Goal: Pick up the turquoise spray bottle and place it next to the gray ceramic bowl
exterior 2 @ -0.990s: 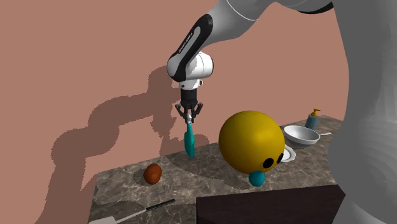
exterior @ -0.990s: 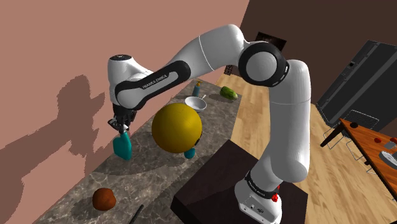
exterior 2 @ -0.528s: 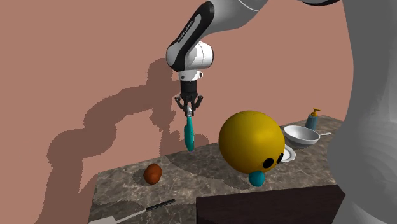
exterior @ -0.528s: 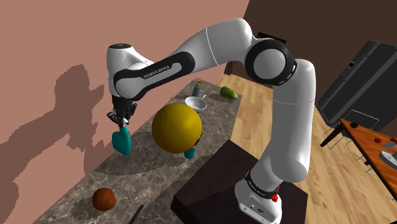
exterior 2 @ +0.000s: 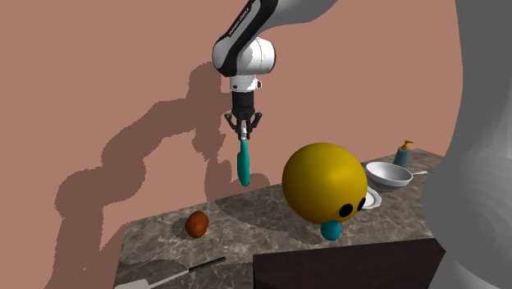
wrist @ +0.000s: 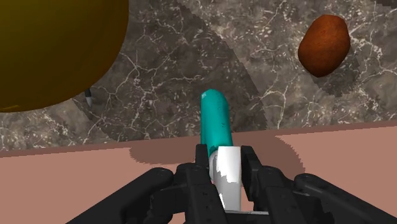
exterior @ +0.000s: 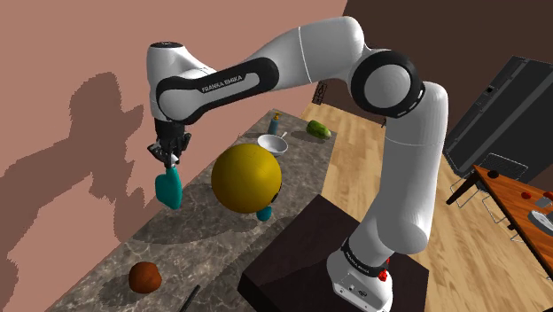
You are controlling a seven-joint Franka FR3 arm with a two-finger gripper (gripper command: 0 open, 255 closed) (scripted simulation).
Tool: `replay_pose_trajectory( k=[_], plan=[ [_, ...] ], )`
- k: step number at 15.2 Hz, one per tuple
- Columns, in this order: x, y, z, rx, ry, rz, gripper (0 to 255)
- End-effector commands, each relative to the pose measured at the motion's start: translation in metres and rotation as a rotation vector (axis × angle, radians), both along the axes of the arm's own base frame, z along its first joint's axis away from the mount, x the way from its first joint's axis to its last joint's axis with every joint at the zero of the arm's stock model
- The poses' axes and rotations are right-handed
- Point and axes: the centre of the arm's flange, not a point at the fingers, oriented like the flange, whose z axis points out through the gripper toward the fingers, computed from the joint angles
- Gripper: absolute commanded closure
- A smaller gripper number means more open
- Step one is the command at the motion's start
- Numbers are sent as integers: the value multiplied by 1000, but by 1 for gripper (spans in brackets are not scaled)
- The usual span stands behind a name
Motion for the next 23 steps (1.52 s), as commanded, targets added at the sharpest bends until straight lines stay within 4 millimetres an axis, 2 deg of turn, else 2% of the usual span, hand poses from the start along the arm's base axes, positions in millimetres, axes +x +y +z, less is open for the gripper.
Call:
replay_pose_trajectory(
  k=[1, 23],
  plan=[
    [0, -1, 10, 0, 0, 0, 255],
    [0, -1, 127, 0, 0, 0, 255]
  ],
)
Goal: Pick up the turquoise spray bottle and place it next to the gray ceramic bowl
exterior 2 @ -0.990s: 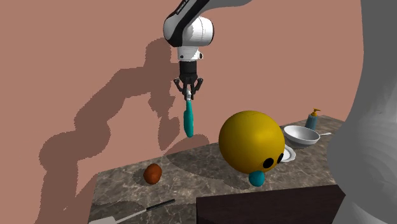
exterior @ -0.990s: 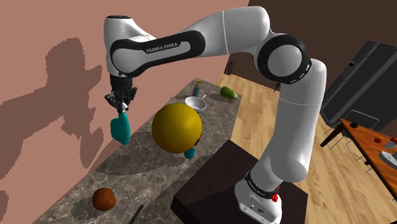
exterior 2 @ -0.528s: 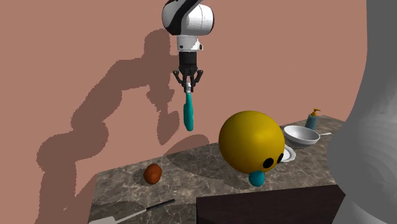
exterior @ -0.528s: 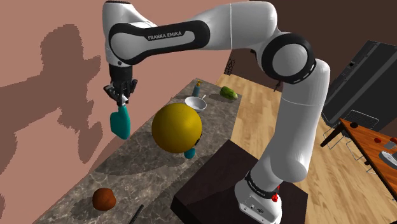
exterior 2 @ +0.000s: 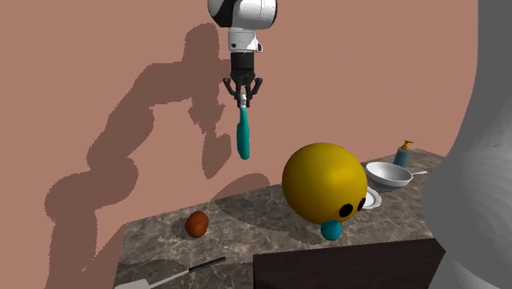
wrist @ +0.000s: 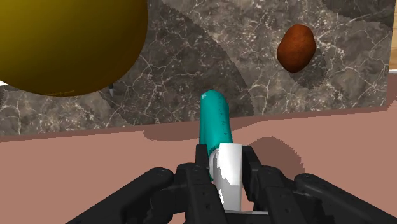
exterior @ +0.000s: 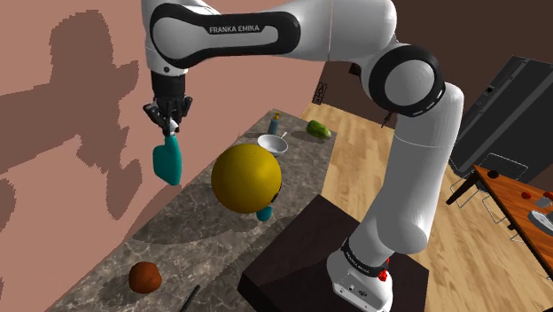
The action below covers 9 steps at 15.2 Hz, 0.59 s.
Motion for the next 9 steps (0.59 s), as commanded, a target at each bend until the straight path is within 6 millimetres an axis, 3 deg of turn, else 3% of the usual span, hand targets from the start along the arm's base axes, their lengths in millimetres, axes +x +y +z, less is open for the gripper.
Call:
replay_pose_trajectory(
  k=[1, 9],
  plan=[
    [0, 1, 11, 0, 0, 0, 255],
    [0, 1, 54, 0, 0, 0, 255]
  ],
)
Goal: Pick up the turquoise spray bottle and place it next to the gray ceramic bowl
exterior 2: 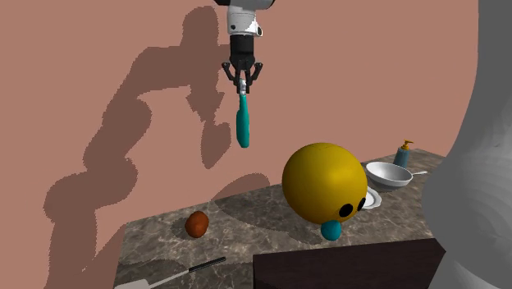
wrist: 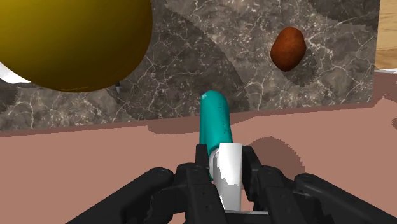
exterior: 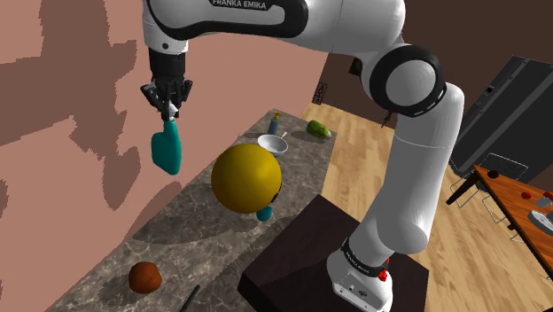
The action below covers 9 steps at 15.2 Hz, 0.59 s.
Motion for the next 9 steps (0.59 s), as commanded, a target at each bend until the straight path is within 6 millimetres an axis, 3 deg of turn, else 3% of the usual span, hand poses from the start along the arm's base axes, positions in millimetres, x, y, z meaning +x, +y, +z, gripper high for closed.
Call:
replay_pose_trajectory(
  k=[1, 8, 9],
  plan=[
    [0, 0, 11, 0, 0, 0, 255],
    [0, 0, 46, 0, 0, 0, 255],
    [-3, -13, 46, 0, 0, 0, 255]
  ],
)
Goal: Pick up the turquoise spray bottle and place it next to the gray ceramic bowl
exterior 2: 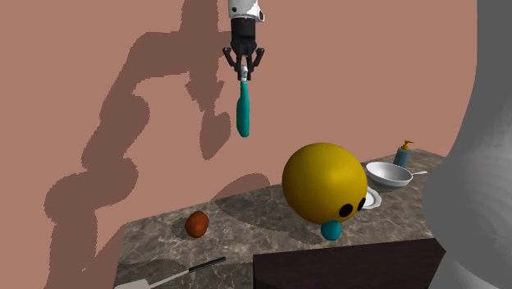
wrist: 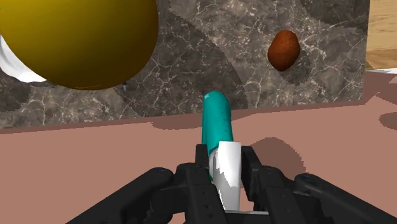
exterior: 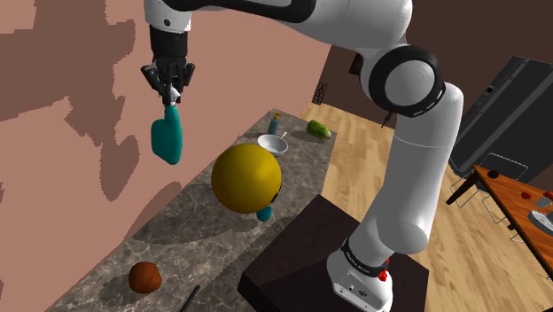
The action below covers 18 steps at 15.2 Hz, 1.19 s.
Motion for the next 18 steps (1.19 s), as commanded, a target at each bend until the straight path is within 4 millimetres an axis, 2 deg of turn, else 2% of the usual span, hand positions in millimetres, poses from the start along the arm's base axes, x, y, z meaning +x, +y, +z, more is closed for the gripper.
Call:
replay_pose_trajectory(
  k=[1, 18],
  plan=[
    [-5, -20, 3, 0, 0, 0, 255],
    [-56, -239, 4, 0, 0, 0, 255]
  ],
)
